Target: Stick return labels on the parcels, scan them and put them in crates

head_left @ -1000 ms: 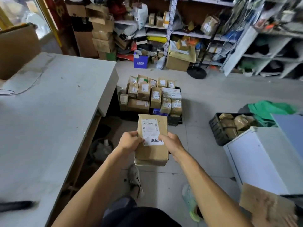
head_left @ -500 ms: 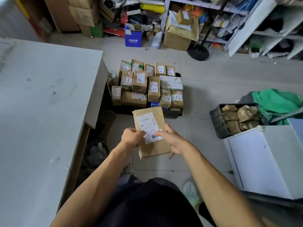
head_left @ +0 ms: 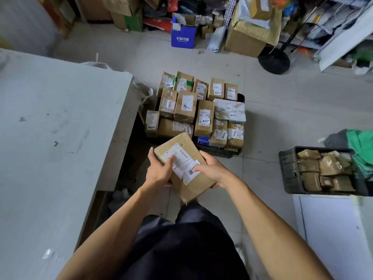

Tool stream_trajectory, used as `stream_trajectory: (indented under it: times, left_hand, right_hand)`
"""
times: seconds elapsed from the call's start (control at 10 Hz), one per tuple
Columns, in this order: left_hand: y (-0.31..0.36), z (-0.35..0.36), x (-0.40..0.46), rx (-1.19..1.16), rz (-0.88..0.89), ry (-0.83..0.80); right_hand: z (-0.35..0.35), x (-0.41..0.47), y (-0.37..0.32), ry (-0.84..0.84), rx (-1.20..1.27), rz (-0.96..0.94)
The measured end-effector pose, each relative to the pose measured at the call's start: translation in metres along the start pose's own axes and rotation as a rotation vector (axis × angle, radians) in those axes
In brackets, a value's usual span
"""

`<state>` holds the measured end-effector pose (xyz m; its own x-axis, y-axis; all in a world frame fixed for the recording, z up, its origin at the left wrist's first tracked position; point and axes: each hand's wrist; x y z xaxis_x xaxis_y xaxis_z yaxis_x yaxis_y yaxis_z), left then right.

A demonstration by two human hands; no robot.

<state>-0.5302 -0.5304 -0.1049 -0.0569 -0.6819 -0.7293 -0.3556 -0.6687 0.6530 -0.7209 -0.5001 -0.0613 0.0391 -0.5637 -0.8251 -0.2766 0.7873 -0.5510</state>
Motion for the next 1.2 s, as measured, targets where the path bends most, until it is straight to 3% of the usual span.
stream_trajectory:
  times: [0.3, 0.5, 0.7, 0.8, 1.0, 1.2]
  left_hand:
    - [0.06, 0.037, 0.147, -0.43, -0.234, 0.14]
    - [0.037, 0.068, 0.289, -0.58, -0.369, 0.199]
    - [-0.009, 0.083, 0.41, -0.752, -0.45, 0.147]
    - [-0.03, 0.083, 0.444, -0.772, -0.453, 0.134]
    - [-0.024, 0.084, 0.459, -0.926, -0.446, 0.044]
    - [0.044, 0.066, 0.418, -0.686, -0.451, -0.101]
  right_hand:
    - [-0.089, 0.166, -0.08, -0.075, -0.215, -0.048]
    - [-0.113, 0.326, -0.07, -0.016, -0.574, -0.092]
    - [-0.108, 0.465, -0.048, 0.012, -0.65, -0.144]
    - [-0.101, 0.501, -0.04, 0.015, -0.715, -0.139]
    - [-0.087, 0.507, -0.023, 0.017, -0.524, -0.212]
    - [-0.114, 0.433, -0.045, -0.017, -0.389, 0.065]
Point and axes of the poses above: each hand's wrist, its own x-axis towards the middle knuckle, its own z-axis out of the palm, y = z × x, and after that the axes turned 7 degrees about -y, right-handed
